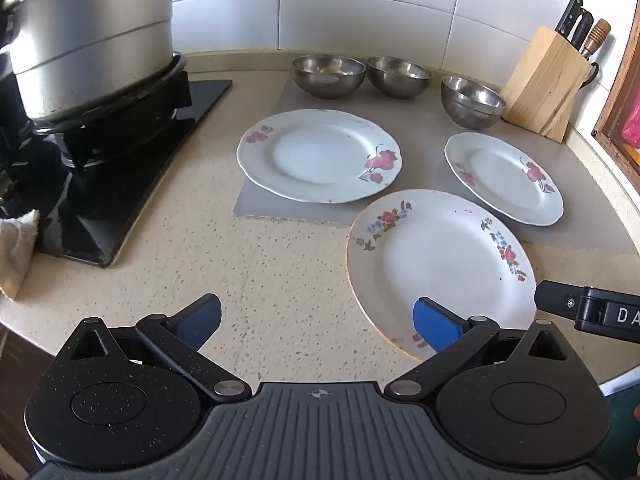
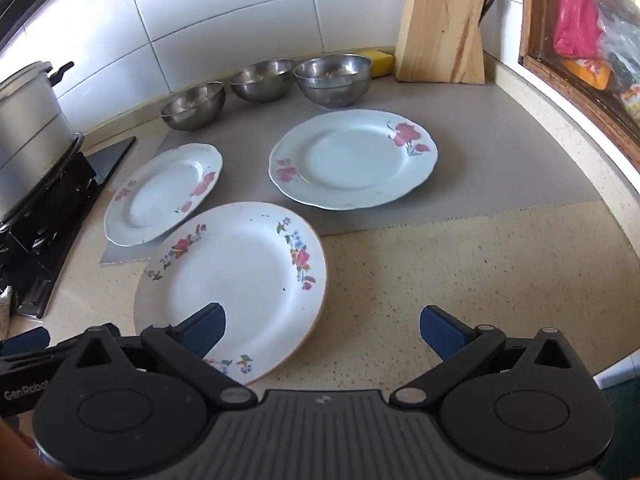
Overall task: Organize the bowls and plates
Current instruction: 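Move both grippers toward the rim of the large orange-rimmed floral plate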
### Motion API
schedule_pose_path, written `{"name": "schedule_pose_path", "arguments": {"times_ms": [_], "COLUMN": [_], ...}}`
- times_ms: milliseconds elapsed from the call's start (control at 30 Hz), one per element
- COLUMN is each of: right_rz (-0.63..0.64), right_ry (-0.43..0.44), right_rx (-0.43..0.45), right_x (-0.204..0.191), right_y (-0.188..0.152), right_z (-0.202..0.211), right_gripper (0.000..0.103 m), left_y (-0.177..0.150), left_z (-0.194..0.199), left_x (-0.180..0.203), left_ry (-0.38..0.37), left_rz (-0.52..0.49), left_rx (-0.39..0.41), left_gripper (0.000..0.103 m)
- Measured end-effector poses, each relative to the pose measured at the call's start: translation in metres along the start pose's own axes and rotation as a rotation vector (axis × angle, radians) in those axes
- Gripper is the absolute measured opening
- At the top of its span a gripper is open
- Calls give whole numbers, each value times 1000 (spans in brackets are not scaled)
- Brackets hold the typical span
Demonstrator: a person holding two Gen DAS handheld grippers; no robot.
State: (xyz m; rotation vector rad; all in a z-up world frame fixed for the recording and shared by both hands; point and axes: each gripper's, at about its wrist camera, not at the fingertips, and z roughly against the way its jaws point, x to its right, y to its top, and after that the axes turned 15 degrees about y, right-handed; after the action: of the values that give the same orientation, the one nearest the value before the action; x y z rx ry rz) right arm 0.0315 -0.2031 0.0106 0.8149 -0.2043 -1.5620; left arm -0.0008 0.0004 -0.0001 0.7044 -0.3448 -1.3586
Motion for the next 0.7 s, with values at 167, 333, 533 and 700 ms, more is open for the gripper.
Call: {"name": "schedule_pose_path", "arguments": {"times_ms": [167,333,533,700], "right_rz": [-18,-31,-53,-51], "right_ry": [-9,-9,-11,-16], "right_rx": [-5,-14,-18,-7], "right_x": [-1,1,2,3], "right_y": [-7,-13,-17,-22], "right_z": [0,1,5,6], "right_gripper": [84,84,84,84], "left_y": [-4,-8,-10,-12], "left_z": [2,6,9,11], "left_x": [0,0,-3,1], "left_ry": [-7,-10,-21,-25], "left_rz": [-15,-21,-32,-34], "left_rx": [0,3,0,26], "left_gripper": [98,98,98,98]}}
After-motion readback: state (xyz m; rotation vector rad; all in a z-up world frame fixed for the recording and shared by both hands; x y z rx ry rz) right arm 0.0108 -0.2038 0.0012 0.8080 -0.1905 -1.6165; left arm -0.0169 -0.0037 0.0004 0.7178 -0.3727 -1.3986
